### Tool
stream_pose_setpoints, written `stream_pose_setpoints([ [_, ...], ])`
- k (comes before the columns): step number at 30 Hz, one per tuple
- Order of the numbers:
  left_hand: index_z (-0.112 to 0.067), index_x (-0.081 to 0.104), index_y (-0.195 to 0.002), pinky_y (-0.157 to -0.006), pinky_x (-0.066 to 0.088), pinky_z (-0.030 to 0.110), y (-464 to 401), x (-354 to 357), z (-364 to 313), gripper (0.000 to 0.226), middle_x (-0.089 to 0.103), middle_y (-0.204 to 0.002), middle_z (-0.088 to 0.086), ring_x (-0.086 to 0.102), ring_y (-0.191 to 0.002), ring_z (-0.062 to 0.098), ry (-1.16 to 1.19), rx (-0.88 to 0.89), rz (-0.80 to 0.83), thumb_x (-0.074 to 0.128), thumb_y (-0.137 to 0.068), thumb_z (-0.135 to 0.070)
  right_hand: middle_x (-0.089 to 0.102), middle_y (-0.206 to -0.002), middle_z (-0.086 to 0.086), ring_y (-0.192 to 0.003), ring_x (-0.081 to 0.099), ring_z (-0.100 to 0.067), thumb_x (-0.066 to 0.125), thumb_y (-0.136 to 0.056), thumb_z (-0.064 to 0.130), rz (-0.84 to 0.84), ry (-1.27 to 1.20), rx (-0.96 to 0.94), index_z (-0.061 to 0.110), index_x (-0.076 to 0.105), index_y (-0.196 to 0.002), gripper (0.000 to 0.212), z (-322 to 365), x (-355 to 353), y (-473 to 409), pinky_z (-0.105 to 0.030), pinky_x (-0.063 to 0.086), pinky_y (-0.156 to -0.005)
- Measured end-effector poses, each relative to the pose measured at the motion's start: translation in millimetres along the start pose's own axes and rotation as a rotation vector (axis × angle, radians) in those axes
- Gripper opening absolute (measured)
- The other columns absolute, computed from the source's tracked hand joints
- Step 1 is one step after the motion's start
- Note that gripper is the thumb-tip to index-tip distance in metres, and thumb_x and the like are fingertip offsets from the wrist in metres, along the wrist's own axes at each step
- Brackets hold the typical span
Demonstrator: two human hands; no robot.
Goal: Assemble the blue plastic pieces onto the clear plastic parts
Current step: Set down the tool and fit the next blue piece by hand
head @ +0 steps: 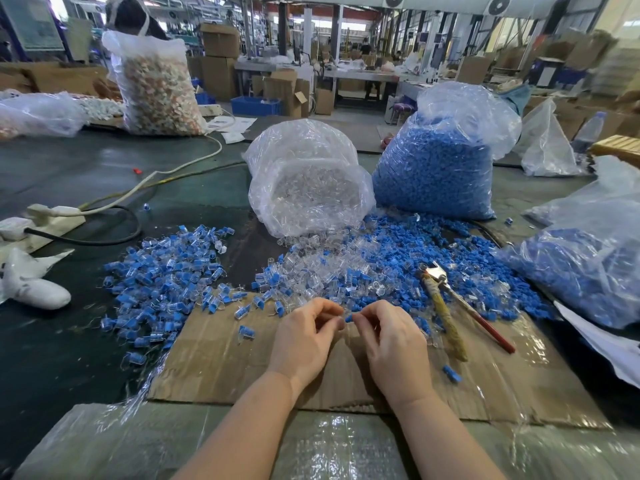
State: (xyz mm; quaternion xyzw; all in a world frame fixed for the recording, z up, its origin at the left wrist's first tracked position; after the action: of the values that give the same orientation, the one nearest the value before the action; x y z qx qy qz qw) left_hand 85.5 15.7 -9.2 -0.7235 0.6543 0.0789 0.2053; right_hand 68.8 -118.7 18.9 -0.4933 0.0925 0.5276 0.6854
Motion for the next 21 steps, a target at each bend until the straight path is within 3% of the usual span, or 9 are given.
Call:
stream_pose_setpoints([
  [4,-0.033,0.060,-0.078,-0.074,0.052,0.019,0.1,-0.5,0.4,0.025,0.067,-0.076,-0.009,0.064,-0.075,0.004,0.039,-0.022,0.008,0.064,-0.085,-0.010,0.059,-0.064,-0.002,-0.061,0.056,-0.025,0.073,-0.079,0.015,0.006,0.085,-0.069,0.011,0.057,-0.069,0.019,5.7,2.2,0.6,-0.035,0.046,-0.058],
  [10,-0.030,0.060,-0.078,-0.071,0.052,0.016,1.5,0.0,-2.5,0.023,0.067,-0.076,-0.009,0.062,-0.071,0.002,0.030,-0.008,0.042,0.063,-0.085,-0.009,0.060,-0.063,0.000,-0.059,0.056,-0.023,0.075,-0.076,0.015,0.007,0.104,-0.095,0.013,0.059,-0.067,0.019,6.7,3.2,2.1,-0.032,0.045,-0.056],
  [16,-0.029,0.060,-0.082,-0.073,0.052,0.017,1.2,-1.7,-0.8,0.022,0.065,-0.077,-0.010,0.062,-0.072,-0.001,0.069,-0.022,0.020,0.060,-0.087,-0.008,0.061,-0.077,0.004,-0.072,0.056,-0.016,0.064,-0.081,0.022,0.038,-0.029,-0.107,0.013,0.064,-0.085,0.009,4.9,2.8,2.0,-0.024,0.043,-0.067],
  [21,-0.029,0.061,-0.083,-0.074,0.051,0.016,0.6,-0.9,-0.8,0.019,0.067,-0.078,-0.009,0.062,-0.074,-0.001,0.061,-0.014,0.035,0.061,-0.087,-0.010,0.061,-0.082,0.003,-0.077,0.058,-0.019,0.052,-0.085,0.034,0.087,-0.091,-0.119,0.015,0.070,-0.098,0.029,7.4,3.3,0.9,-0.033,0.051,-0.068],
])
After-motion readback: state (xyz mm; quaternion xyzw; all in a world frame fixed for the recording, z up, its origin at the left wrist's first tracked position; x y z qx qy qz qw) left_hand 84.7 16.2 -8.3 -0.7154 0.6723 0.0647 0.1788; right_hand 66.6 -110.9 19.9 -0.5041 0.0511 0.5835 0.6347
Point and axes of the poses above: each hand's wrist, its own y-axis away from the middle knuckle, its own x-axis out of the palm, z = x × y, the point moved 7 cm from there along -y, towards the middle knuckle
